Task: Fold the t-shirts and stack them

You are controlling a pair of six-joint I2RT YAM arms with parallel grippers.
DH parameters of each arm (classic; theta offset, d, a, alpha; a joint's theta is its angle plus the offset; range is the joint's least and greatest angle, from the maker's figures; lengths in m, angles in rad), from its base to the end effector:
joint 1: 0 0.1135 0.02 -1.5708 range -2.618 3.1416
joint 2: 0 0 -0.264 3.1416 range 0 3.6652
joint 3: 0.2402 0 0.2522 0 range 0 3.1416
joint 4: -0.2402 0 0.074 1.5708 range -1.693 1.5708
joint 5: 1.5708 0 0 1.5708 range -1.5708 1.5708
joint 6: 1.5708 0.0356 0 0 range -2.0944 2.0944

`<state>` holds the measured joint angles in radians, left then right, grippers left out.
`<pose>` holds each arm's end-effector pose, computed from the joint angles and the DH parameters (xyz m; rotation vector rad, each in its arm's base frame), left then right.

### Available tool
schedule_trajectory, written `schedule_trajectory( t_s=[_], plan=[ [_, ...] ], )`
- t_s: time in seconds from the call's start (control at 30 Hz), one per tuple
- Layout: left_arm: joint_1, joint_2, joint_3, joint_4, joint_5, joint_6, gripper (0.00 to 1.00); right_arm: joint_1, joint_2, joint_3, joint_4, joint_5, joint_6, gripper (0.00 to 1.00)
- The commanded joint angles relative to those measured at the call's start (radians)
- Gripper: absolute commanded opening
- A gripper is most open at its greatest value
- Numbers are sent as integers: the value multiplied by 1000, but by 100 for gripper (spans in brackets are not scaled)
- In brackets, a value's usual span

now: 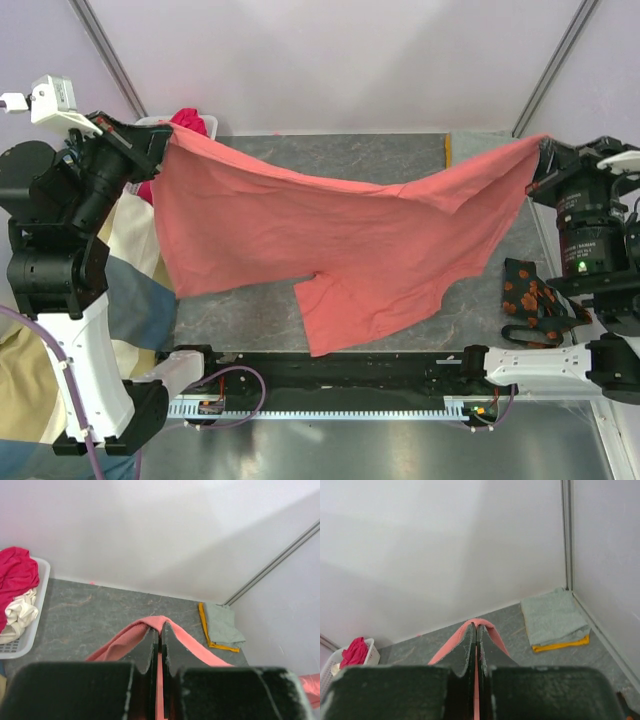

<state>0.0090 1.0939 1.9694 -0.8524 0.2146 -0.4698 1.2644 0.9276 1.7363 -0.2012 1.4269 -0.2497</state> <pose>0.1185 -0.0065 0.5771 -0.2032 1.5592 -0.5292 0.0494 0.0393 0.5885 0.3982 1.4361 0.1333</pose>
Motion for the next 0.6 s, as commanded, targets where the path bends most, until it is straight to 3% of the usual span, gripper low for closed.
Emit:
schedule_trajectory(
  t_s=[0.0, 0.17, 0.3, 0.4, 0.57],
  plan=[
    [3, 70, 9, 84, 5, 4, 2, -2, 109, 92, 333, -75, -362, 0],
    [3, 115, -7, 104, 72, -15, 2, -2, 180, 146, 333, -71, -396, 0],
    [3, 64, -121, 128, 75, 2, 2, -2, 172, 86, 176, -23, -291, 0],
    [3, 40, -176, 130, 60, 22, 2, -2, 180, 39, 174, -23, -275, 0],
    [3, 29, -222, 136, 72, 23, 2, -2, 283, 116, 102, -68, -229, 0]
  ],
)
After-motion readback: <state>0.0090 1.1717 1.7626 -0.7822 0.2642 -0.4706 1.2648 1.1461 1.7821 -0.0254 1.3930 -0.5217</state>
